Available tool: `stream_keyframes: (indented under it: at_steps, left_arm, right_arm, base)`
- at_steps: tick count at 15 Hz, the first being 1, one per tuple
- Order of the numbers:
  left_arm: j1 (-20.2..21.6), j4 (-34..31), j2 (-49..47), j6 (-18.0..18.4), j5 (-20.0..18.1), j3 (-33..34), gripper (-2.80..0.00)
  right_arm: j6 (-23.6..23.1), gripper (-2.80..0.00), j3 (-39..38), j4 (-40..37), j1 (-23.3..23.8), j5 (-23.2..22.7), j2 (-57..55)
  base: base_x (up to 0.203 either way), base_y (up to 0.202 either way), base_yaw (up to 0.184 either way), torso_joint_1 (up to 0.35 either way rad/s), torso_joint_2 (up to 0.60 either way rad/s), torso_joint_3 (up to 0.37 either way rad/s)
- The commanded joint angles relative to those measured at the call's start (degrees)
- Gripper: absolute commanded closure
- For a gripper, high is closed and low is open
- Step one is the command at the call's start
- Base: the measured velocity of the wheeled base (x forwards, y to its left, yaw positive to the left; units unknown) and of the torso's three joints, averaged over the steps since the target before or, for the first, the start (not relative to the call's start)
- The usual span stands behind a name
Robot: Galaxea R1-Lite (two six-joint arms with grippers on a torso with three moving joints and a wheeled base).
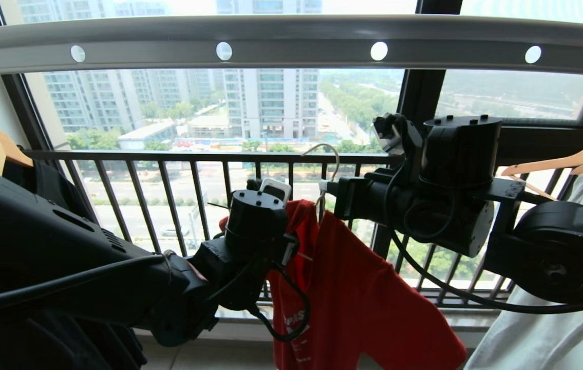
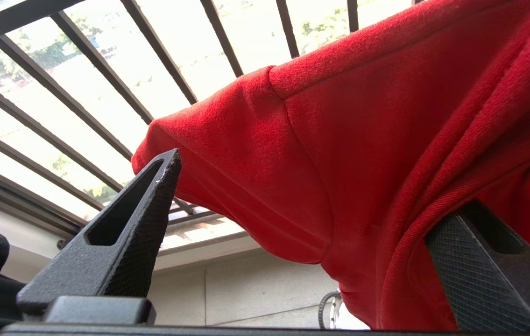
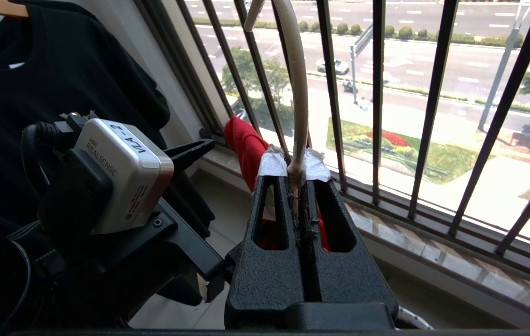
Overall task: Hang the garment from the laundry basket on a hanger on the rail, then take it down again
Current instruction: Take the clothes off the clothes rack
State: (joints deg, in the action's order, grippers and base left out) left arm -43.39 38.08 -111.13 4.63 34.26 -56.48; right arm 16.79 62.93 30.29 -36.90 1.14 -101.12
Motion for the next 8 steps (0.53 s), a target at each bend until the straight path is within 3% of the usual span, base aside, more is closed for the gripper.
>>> stream_keyframes:
  at_steps: [1,3,4,8]
  left_arm:
    - [0.1,0.2,0.0,0.0,0.2,0.1,-2.8]
    - [0.1,0.2,0.0,0.0,0.2,0.1,-2.8]
    - [0.1,0.2,0.0,0.0,0.2,0.1,0.0]
    - [0.0,0.2,0.7,0.0,0.3,0.2,0.0]
  right_arm:
    - [0.1,0.0,0.0,0.2,0.0,0.0,0.0]
    - [0.1,0.0,0.1,0.2,0.0,0.1,0.0]
    - [0.1,0.0,0.1,0.2,0.0,0.1,0.0]
    - [0.1,0.0,0.2,0.2,0.2,0.1,-0.1]
  base:
    - [0.0,0.0,0.0,0.0,0.0,0.0]
    - [0.0,0.0,0.0,0.0,0.0,0.0]
    - [0.0,0.0,0.0,0.0,0.0,0.0]
    - [0.0,0.0,0.0,0.0,0.0,0.0]
